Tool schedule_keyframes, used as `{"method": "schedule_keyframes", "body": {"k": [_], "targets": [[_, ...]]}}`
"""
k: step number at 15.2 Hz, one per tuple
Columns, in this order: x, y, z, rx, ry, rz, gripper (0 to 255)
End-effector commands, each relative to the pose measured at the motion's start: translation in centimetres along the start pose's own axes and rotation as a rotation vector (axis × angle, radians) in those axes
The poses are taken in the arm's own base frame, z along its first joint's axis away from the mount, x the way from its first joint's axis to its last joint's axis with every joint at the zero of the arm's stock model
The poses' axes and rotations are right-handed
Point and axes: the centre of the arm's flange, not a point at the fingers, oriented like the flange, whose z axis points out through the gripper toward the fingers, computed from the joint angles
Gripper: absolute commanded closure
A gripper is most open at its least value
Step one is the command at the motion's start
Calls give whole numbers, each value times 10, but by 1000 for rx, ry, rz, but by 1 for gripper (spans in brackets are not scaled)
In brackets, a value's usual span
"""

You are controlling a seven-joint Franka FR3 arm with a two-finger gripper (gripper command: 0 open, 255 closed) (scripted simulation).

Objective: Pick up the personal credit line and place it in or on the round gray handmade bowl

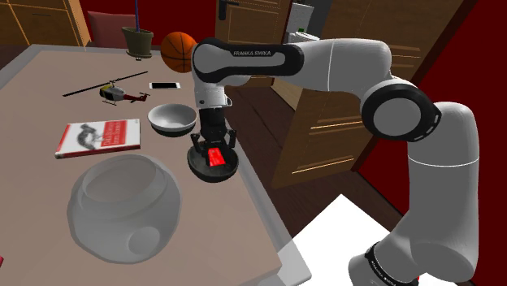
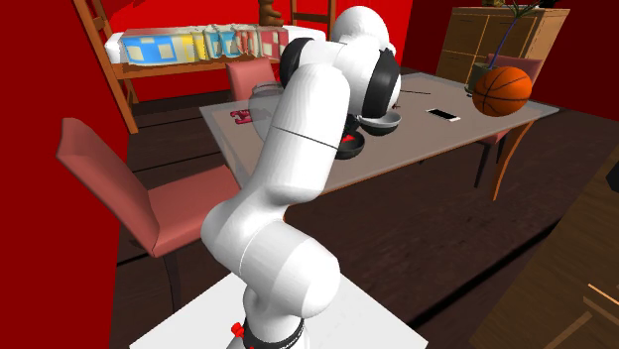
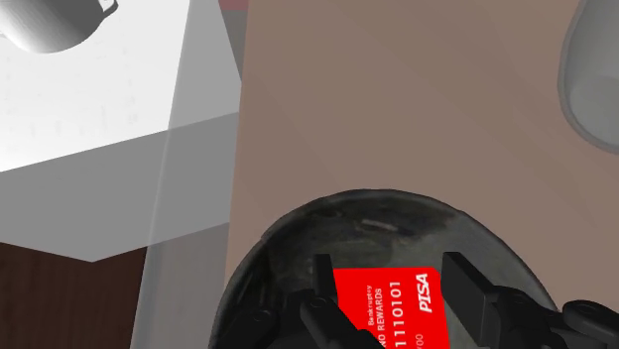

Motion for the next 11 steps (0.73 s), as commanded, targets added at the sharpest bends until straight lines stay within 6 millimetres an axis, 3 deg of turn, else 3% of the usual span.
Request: {"method": "schedule_keyframes", "body": {"k": [1, 5, 6, 11], "targets": [[0, 0, 0, 0, 0, 0, 255], [0, 0, 0, 0, 0, 0, 255], [0, 0, 0, 0, 0, 0, 0], [0, 0, 0, 0, 0, 0, 0]]}}
